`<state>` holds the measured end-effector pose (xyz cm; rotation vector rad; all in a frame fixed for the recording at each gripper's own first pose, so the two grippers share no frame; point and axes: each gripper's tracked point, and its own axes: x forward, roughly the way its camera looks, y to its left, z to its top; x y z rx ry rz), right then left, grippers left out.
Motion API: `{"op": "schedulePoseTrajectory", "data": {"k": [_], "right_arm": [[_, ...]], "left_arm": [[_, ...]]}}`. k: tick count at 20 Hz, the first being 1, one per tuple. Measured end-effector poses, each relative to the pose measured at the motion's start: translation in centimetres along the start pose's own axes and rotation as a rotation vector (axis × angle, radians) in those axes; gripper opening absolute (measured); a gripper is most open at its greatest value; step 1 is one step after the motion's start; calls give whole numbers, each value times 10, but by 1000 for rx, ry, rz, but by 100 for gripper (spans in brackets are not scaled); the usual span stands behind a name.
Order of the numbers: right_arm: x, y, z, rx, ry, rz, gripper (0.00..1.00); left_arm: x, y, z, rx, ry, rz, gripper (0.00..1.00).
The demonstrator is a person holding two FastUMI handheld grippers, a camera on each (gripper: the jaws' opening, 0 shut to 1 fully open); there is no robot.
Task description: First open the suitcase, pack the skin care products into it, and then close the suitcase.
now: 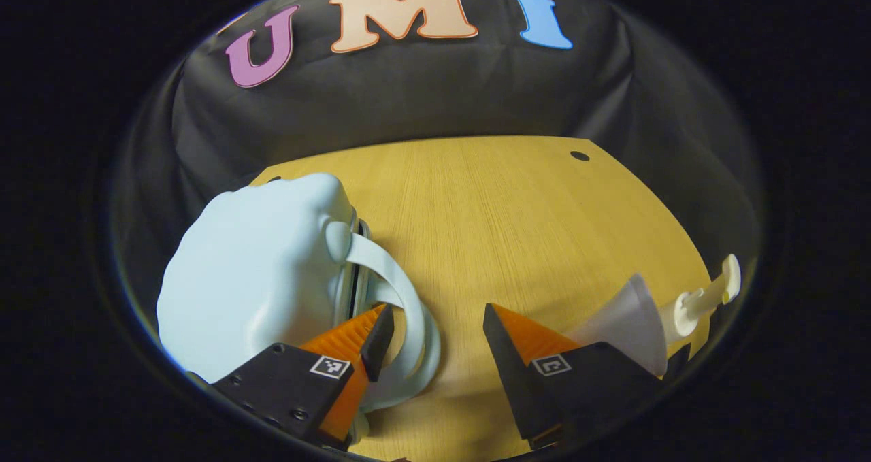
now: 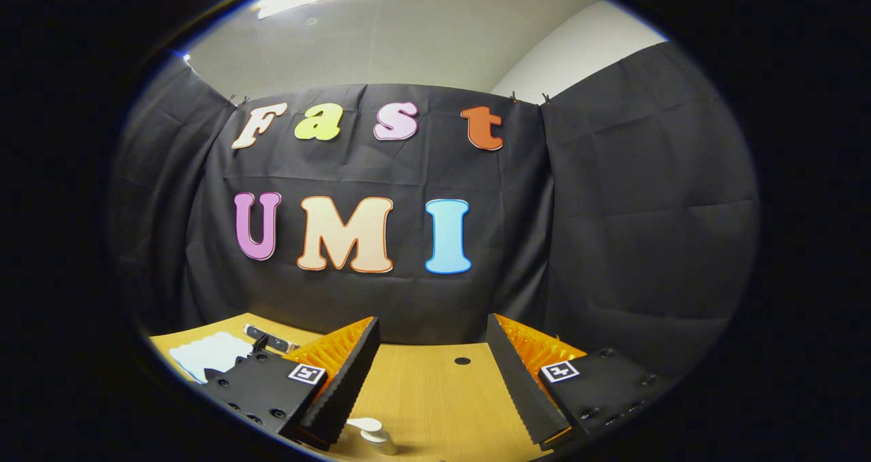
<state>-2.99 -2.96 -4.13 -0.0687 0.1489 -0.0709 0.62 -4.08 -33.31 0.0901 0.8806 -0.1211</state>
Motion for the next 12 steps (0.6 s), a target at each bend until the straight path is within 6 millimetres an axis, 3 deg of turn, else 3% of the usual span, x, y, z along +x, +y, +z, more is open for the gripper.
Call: {"op": "schedulePoseTrajectory", "data": {"k": [5, 7, 10, 12], "right_arm": [[-3, -5, -4, 2, 2, -8, 99], [-4, -7, -4, 2, 0, -13, 99], [-4, -8, -6, 7, 1, -14, 99], [-4, -6, -7, 10, 0, -8, 99]], "left_arm": [[14, -2, -6, -20, 63, -26, 73], [16, 3, -6, -33, 67, -13, 58], [18, 11, -10, -59, 87, -22, 11], [16, 10, -9, -76, 113, -70, 8]]}}
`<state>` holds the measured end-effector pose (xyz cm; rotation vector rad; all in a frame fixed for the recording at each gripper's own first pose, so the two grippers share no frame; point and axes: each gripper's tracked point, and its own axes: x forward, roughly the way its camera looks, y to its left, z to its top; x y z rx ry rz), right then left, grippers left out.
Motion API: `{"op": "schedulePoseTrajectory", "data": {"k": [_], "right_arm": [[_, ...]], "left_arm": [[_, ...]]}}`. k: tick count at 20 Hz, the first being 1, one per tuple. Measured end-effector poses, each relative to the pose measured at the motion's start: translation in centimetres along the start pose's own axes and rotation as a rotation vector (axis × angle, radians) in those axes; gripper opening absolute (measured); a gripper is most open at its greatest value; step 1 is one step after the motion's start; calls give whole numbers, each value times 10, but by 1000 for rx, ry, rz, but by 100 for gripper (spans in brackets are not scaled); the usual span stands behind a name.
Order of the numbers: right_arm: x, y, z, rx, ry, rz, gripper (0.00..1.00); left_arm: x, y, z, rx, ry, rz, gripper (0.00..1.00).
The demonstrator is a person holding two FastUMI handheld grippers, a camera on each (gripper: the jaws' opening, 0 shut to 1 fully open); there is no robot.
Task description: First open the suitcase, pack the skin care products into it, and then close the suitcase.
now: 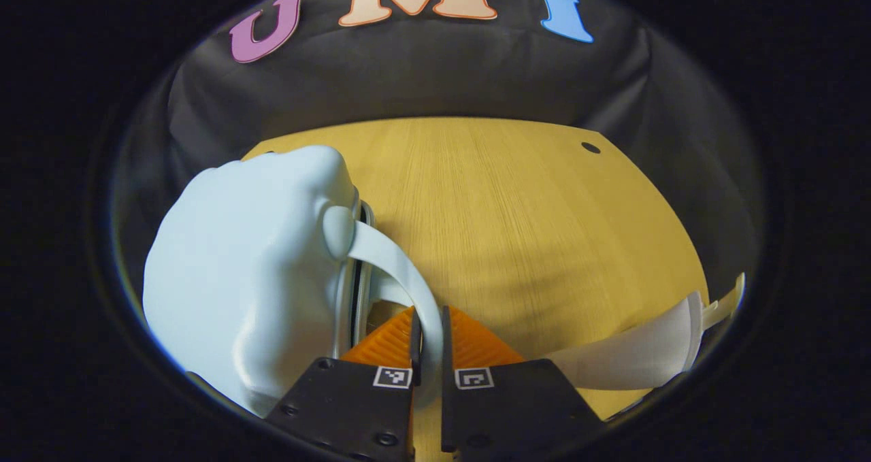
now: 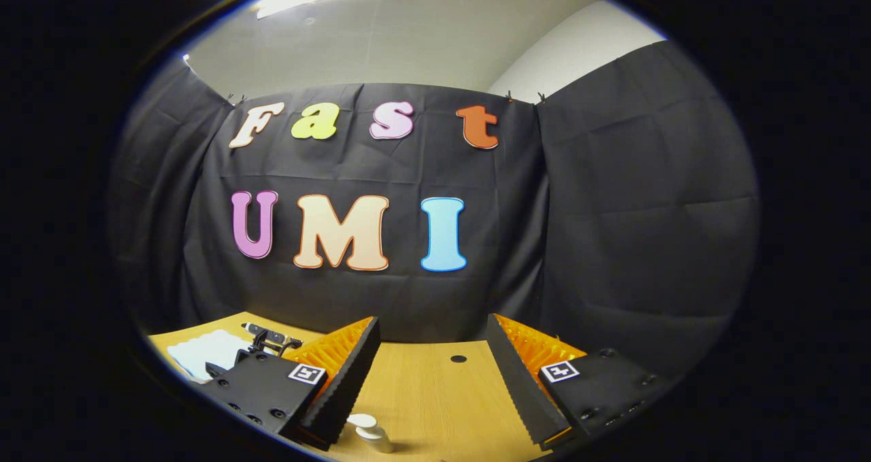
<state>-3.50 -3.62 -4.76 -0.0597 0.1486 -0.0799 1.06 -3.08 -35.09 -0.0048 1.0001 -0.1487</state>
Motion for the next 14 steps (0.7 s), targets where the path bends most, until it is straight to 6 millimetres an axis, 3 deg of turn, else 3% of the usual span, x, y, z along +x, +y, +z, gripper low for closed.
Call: {"op": "schedulePoseTrajectory", "data": {"k": [8, 14], "right_arm": [[0, 16, -1, 1, -17, 45, 98], [3, 32, -5, 12, -10, 84, 98]], "left_arm": [[-28, -9, 20, 49, -34, -19, 0], [-71, -8, 52, 61, -118, -59, 0]]}}
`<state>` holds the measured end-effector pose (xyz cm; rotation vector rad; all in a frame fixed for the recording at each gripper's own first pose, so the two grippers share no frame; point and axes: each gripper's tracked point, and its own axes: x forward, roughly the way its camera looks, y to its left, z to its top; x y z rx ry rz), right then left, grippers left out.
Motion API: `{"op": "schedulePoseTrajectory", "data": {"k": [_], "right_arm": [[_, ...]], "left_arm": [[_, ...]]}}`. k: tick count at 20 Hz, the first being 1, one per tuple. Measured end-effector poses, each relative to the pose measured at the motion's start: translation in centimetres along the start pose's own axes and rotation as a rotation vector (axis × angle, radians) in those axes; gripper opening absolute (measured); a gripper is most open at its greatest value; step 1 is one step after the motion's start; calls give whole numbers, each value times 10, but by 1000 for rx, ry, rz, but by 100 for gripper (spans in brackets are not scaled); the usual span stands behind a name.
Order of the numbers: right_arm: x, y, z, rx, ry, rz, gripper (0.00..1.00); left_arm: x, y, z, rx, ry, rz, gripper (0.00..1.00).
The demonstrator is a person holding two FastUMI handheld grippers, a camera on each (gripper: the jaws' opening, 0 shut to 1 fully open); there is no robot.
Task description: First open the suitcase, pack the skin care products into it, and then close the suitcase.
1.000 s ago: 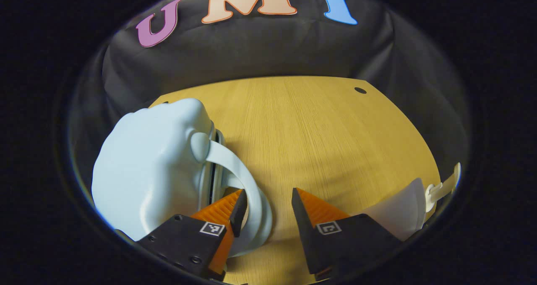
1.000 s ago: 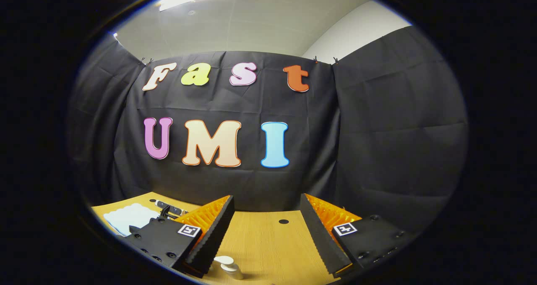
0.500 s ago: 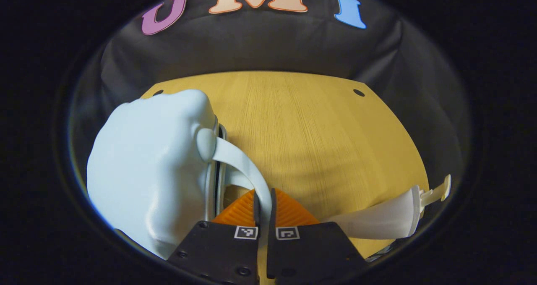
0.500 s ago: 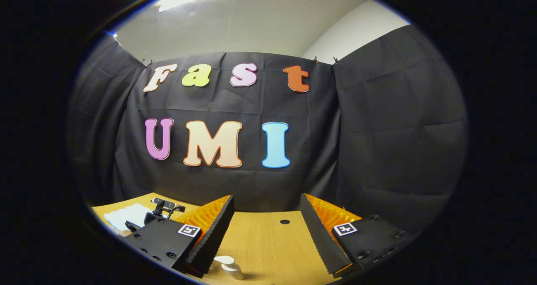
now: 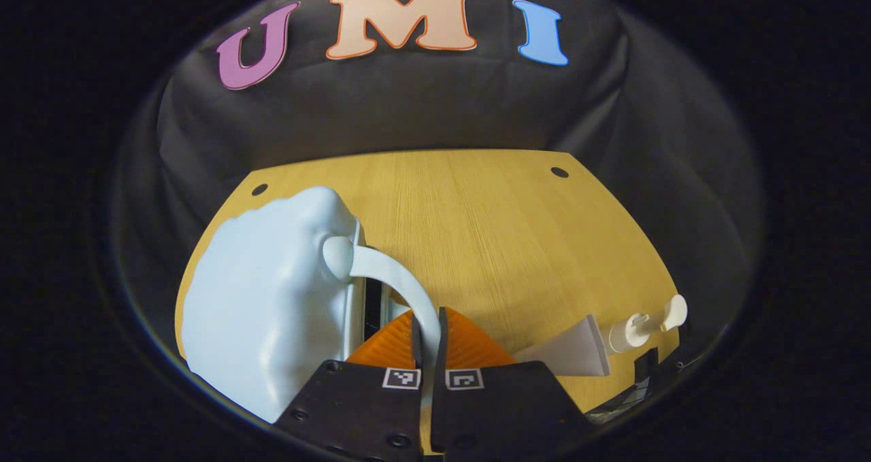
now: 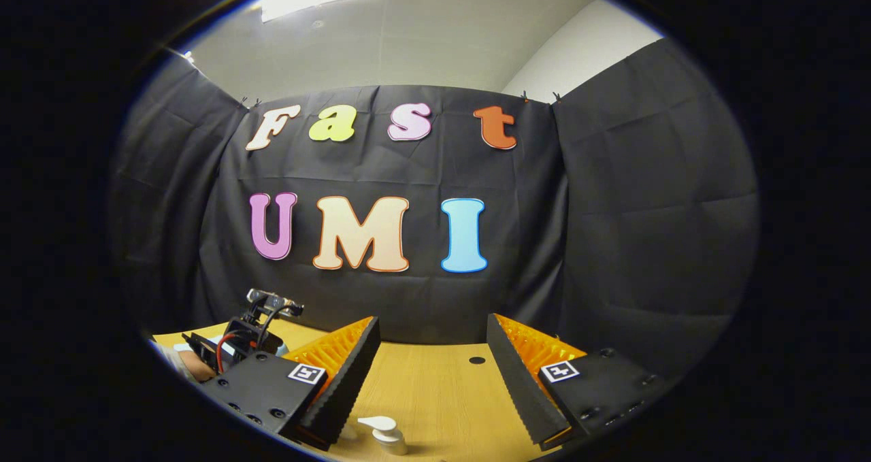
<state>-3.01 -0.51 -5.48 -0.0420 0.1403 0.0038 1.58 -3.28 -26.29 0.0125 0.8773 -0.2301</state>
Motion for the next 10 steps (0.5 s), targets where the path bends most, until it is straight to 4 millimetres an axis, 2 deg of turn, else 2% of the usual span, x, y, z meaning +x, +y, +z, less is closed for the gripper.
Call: {"op": "schedulePoseTrajectory", "data": {"k": [4, 10], "right_arm": [[4, 12, 0, 6, -3, 26, 98], [12, 36, -2, 21, -2, 59, 98]], "left_arm": [[-25, 12, 23, -21, -42, -20, 0], [-61, 50, 64, -62, -141, -6, 0]]}}
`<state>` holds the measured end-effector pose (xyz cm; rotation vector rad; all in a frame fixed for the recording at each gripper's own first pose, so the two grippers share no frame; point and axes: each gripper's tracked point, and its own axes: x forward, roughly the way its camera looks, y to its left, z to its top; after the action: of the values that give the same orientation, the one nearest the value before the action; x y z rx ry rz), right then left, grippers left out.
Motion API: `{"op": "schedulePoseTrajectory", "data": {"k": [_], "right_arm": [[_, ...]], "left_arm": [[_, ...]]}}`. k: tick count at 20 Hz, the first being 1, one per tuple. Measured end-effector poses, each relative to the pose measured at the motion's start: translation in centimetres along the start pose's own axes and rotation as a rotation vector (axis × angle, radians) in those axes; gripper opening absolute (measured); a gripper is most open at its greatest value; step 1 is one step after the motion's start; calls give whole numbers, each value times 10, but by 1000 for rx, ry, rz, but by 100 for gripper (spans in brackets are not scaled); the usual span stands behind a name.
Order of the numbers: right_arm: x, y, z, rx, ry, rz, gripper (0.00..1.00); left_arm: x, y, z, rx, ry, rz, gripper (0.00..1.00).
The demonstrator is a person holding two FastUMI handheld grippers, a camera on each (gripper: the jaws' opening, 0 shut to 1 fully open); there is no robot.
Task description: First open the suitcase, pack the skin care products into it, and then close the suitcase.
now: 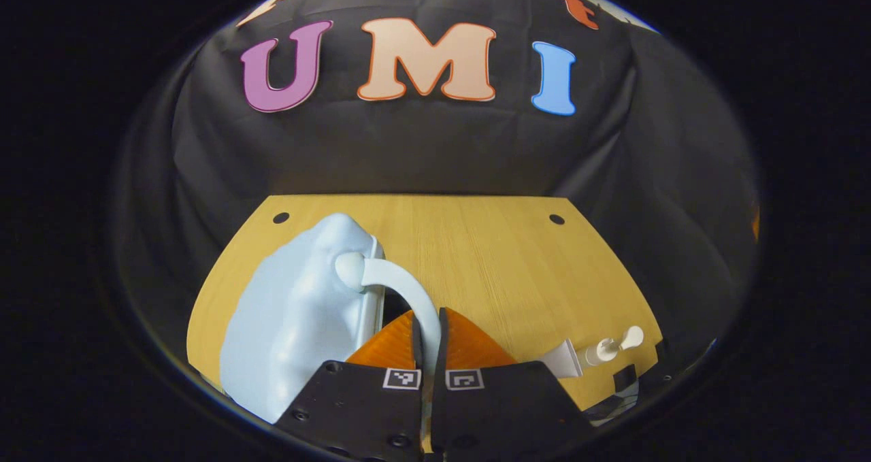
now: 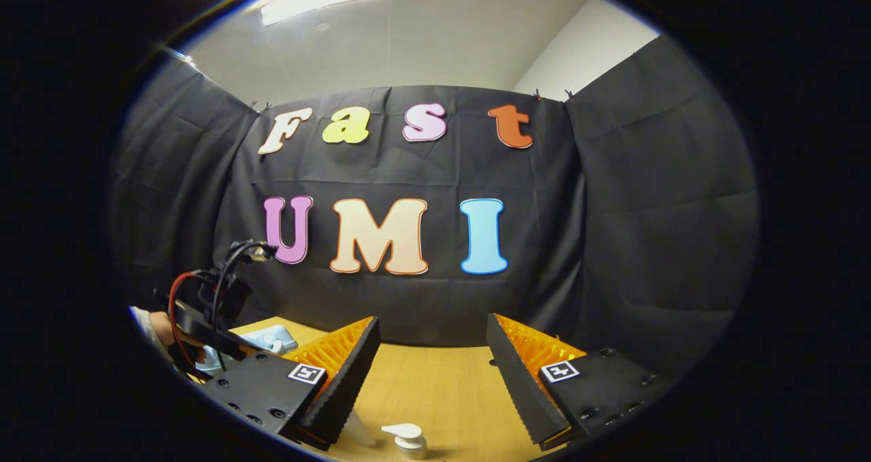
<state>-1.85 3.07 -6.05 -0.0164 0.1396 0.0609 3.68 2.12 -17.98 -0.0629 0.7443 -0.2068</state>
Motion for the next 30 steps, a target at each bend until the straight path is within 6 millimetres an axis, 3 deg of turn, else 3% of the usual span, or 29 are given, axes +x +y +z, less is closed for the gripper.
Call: {"op": "schedulePoseTrajectory", "data": {"k": [6, 14, 23, 27, 30], "right_arm": [[5, 27, -3, 9, -1, 20, 98], [11, 66, -11, 48, 10, 13, 96], [12, 124, -22, 57, 20, 24, 98], [13, 138, -22, 42, 18, 26, 96], [15, 145, -27, 31, 33, 29, 100]], "left_arm": [[-30, 46, 39, -17, -74, 16, 0], [-59, 125, 66, -59, -148, 25, 0], [-69, 208, 66, 7, -145, 92, 0], [-67, 264, 66, -1, -150, 184, 0], [-67, 305, 58, -23, -144, 242, 0]]}}
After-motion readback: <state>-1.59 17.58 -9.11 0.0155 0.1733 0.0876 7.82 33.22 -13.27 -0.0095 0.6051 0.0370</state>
